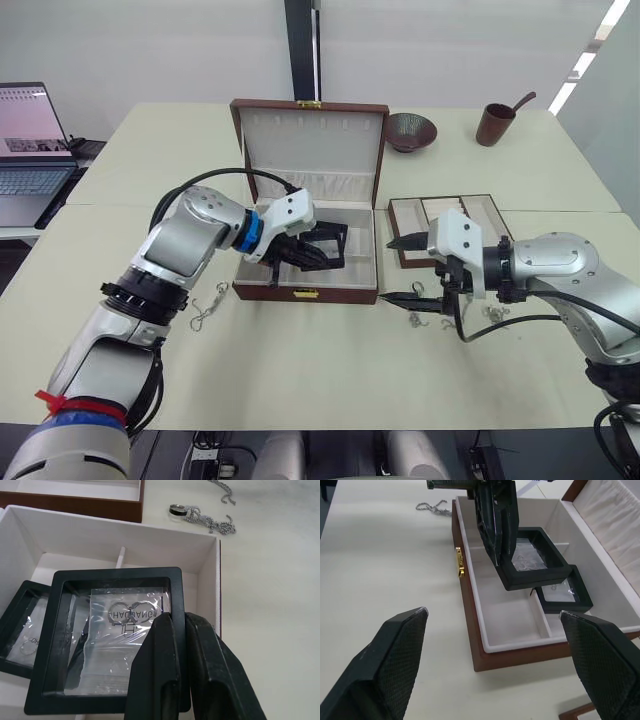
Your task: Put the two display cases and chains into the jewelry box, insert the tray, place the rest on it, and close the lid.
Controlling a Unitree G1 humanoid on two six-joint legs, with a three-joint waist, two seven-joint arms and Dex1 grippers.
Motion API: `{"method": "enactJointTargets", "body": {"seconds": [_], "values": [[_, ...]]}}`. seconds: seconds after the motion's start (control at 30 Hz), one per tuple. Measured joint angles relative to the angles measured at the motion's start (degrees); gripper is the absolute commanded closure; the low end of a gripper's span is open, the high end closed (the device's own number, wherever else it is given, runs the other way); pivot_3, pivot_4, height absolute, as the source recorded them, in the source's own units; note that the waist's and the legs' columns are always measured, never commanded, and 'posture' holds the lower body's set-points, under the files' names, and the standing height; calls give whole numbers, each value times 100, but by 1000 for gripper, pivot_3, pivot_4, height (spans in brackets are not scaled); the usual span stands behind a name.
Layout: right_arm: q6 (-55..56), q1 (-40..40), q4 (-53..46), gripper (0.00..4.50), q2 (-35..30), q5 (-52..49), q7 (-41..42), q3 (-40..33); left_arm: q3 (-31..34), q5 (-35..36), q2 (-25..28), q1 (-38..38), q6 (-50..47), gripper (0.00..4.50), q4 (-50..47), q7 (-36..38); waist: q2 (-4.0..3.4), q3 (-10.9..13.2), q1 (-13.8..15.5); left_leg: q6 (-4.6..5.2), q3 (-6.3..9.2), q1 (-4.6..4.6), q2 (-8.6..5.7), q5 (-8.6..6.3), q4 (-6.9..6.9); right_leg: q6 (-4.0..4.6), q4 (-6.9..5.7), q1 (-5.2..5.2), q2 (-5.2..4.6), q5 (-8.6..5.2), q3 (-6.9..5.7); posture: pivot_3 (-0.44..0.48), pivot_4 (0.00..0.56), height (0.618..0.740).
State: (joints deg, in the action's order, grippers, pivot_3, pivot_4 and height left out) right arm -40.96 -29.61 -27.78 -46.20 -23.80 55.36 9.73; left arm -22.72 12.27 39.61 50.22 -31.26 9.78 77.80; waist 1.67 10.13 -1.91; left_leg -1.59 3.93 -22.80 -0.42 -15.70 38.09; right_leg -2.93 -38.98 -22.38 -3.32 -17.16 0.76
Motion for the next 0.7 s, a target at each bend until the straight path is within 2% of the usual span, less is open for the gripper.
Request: {"method": "enactJointTargets", "body": {"seconds": [0.7], "values": [[-81,31,-3,0,-8,1,-113,1,-165,-344,-158,-117,124,4481,-64,259,0,0,3,0,5,0,0,0,2,0,0,3,0,0,2,0,150,733]]}}
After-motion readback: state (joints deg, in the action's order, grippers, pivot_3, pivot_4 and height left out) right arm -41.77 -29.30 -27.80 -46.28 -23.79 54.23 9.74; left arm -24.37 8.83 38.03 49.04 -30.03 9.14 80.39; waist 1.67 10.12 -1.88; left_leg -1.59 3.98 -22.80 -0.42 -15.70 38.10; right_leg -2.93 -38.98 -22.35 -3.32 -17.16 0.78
